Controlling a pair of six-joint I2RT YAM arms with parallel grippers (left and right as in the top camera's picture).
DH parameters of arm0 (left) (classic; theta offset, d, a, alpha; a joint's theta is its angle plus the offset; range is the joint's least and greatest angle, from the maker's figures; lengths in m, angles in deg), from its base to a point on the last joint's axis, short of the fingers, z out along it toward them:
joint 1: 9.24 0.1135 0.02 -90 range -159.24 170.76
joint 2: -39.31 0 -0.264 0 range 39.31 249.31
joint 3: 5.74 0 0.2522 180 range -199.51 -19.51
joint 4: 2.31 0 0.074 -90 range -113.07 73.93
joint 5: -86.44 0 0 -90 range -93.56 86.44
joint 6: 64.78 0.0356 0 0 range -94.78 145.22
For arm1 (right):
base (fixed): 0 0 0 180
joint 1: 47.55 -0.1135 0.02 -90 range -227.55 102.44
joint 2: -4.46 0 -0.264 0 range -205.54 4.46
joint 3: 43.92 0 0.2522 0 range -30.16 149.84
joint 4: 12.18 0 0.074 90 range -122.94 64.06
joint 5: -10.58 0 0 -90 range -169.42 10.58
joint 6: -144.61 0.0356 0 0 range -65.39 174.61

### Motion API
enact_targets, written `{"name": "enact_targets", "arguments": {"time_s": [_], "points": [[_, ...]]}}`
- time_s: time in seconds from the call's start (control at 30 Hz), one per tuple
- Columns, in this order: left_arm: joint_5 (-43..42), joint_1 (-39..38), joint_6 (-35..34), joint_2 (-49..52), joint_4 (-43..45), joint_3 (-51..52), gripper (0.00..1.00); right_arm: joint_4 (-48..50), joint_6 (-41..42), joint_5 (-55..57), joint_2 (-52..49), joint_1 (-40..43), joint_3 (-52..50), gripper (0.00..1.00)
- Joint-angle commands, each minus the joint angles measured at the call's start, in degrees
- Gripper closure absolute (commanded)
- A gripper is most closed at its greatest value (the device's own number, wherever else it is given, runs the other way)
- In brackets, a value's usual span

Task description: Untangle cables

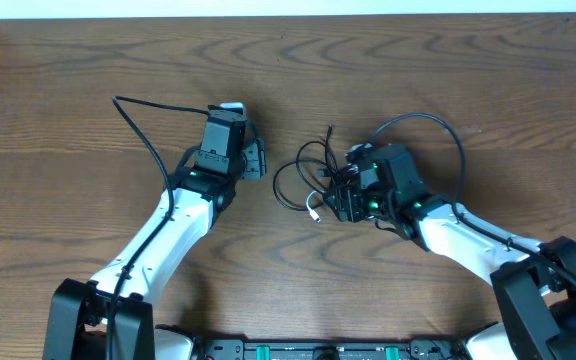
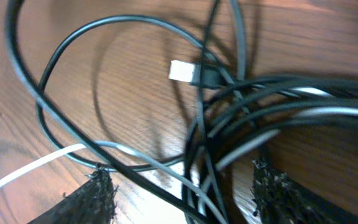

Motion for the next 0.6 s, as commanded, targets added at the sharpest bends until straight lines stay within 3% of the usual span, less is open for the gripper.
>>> {"name": "enact_targets", "arguments": {"time_s": [0.0,0.07,0.17,0.2,0.4,0.53,0.57], "points": [[1.8,0.3,0.9,-1.0,-0.1,-0.6,0.31,-2.8,-7.2,-0.5,-2.3,-2.4,4.6,0.34],[1.8,0.3,0.9,-1.0,-0.1,-0.6,0.31,-5.8,-8.6,0.6,-3.7,-3.2,7.2,0.41],[1.8,0.3,0.9,-1.0,-0.2,-0.6,0.31,-10.2,-9.5,2.7,-4.8,-3.4,10.0,0.58],[1.8,0.3,0.9,-1.0,-0.2,-0.6,0.30,-10.8,-9.5,2.7,-4.8,-3.4,10.3,0.59],[1.8,0.3,0.9,-1.0,-1.1,-0.6,0.30,-20.3,-9.4,2.7,-1.3,-2.6,14.5,0.57],[1.7,0.3,0.7,-1.0,-1.8,-0.6,0.30,-30.3,-9.2,4.8,5.7,-1.0,18.9,0.42],[1.7,0.3,0.7,-1.0,-1.9,-0.6,0.30,-32.3,-8.2,7.4,7.3,-0.4,19.4,0.35]]}}
